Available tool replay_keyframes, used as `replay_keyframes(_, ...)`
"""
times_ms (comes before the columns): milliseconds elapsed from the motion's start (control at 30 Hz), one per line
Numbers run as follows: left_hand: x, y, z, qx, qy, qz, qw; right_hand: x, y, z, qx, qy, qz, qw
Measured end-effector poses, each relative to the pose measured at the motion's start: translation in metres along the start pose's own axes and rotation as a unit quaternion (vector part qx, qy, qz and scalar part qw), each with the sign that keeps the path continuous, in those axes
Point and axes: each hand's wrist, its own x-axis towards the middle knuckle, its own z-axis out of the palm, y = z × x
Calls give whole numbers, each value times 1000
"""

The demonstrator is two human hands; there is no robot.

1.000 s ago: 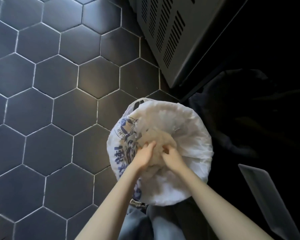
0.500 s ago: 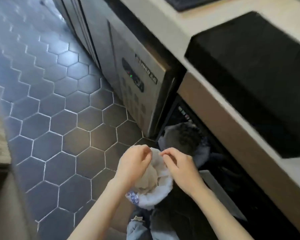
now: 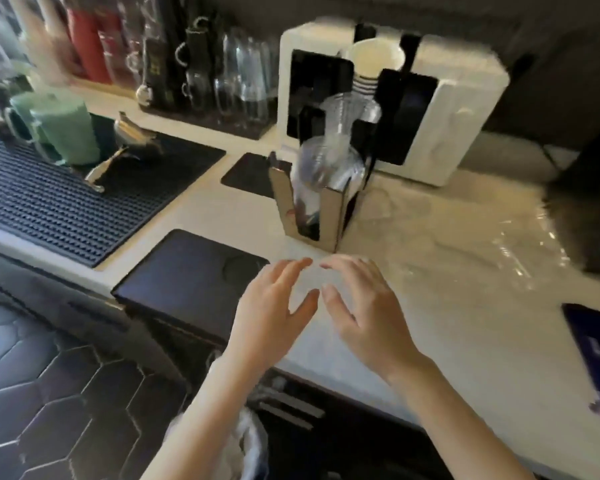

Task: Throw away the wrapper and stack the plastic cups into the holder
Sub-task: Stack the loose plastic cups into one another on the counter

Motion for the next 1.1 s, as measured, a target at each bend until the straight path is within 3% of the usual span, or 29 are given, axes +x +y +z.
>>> replay_keyframes(200, 46, 47, 82, 14, -45, 69, 997, -5, 88, -69, -130, 61, 44, 989)
replay_keyframes(300, 68, 57, 117, -15, -62, -4, 998, -10, 127, -92, -156, 48, 86, 983)
replay_keyframes(400, 94, 64, 140, -55, -43, -94, 993, -14, 158, -104, -157, -19, 116, 981)
replay_keyframes(533, 127, 67, 156, -136, -35, -200, 970, -13, 188, -100, -143, -73, 132, 978)
replay_keyframes(667, 149, 66, 166, -185, -43, -266, 945, -9, 200, -93, -147, -48, 122, 980)
replay_keyframes(900, 162, 69, 160, -94, -52, -159, 981, -14, 210, -91, -141, 56, 137, 979)
replay_keyframes(1000, 163, 78, 139, -2, -14, -42, 999, -19, 207, -96, 12, 152, 215, 965)
replay_keyframes(1100, 161, 84, 118, 76, 51, 122, 988, -23, 199, -103, 179, 233, 296, 909)
